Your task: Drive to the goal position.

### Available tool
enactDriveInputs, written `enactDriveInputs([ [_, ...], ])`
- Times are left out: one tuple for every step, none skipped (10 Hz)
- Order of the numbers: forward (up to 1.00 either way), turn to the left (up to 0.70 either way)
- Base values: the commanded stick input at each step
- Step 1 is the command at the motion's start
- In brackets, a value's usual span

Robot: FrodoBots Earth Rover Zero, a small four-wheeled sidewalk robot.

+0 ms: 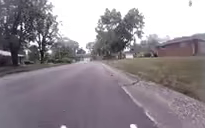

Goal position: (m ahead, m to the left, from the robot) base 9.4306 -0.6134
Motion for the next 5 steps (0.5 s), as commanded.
enactDriveInputs([
  [1.00,0.00],
  [1.00,0.00],
  [1.00,0.00],
  [1.00,0.00],
  [1.00,0.00],
])
